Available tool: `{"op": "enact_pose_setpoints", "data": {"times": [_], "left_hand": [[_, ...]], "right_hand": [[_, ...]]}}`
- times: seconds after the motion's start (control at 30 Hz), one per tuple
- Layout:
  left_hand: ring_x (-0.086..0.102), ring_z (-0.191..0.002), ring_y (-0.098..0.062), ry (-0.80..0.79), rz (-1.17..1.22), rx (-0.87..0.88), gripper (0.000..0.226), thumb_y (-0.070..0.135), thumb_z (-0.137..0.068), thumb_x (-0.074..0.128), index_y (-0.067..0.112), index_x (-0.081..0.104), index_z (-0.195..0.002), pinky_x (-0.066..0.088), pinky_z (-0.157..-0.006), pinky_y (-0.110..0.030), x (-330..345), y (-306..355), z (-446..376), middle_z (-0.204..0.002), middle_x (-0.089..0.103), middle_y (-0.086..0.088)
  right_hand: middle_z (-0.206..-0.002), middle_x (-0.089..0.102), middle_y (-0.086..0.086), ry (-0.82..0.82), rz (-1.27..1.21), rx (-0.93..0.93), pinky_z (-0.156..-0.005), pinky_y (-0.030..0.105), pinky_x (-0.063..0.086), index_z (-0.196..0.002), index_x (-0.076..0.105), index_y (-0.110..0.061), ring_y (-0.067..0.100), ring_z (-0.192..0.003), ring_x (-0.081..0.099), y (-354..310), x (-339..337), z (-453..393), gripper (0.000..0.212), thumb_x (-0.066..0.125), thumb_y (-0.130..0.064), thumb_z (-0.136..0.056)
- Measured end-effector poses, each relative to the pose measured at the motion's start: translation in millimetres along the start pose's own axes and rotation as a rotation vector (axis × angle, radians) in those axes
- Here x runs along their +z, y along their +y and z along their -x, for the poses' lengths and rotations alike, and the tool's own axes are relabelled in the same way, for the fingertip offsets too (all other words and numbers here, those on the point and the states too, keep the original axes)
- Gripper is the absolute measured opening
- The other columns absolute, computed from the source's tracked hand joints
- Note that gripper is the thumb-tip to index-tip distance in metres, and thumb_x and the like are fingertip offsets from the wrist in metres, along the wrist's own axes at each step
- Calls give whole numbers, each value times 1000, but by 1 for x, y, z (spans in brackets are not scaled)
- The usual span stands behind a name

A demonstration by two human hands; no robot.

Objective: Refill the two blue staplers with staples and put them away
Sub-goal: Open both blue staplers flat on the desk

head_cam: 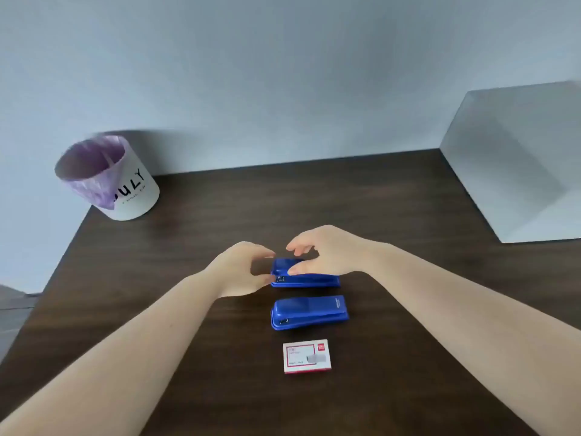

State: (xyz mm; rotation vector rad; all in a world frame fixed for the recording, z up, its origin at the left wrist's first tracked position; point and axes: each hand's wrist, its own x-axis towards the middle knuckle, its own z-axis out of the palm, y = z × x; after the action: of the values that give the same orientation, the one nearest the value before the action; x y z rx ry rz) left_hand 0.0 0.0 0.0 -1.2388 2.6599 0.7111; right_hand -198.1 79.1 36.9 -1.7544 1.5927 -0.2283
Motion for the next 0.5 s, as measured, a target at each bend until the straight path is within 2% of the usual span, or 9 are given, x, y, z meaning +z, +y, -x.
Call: {"op": "enact_pose_setpoints", "data": {"times": [0.1,0.2,0.3,0.37,0.5], "left_hand": [[42,-128,-12,-18,32,81,55,49,-71,70,35,58,-123,36,-108,-33,22,-13,-7,-134,53,13],[41,-117,-12,109,149,75,54,48,-63,79,32,65,-114,36,-104,-32,40,-18,-12,-121,49,10],[45,-111,-14,224,222,69,63,66,-48,68,28,71,-98,41,-99,-35,52,-21,-18,-106,48,15],[49,-107,-14,284,235,82,64,69,-47,64,23,71,-89,44,-97,-38,60,-27,-21,-100,49,21],[52,-106,-18,393,188,133,63,66,-54,53,20,70,-94,45,-96,-43,72,-30,-19,-102,54,15]], "right_hand": [[-119,65,-2,48,82,-127,-94,32,49,-125,56,-22,16,-106,59,6,17,-11,44,65,-35,-84],[-114,66,-3,148,143,-215,-88,28,47,-123,56,-22,15,-101,59,12,36,-21,43,66,-31,-83],[-104,66,-4,260,174,-273,-82,31,49,-114,59,-22,14,-91,57,18,48,-30,35,67,-30,-81],[-99,66,-6,319,168,-281,-79,33,50,-107,60,-23,13,-87,56,22,55,-35,29,67,-30,-80],[-94,64,-5,437,165,-280,-76,32,47,-100,62,-20,15,-85,56,22,68,-38,21,65,-23,-79]]}}
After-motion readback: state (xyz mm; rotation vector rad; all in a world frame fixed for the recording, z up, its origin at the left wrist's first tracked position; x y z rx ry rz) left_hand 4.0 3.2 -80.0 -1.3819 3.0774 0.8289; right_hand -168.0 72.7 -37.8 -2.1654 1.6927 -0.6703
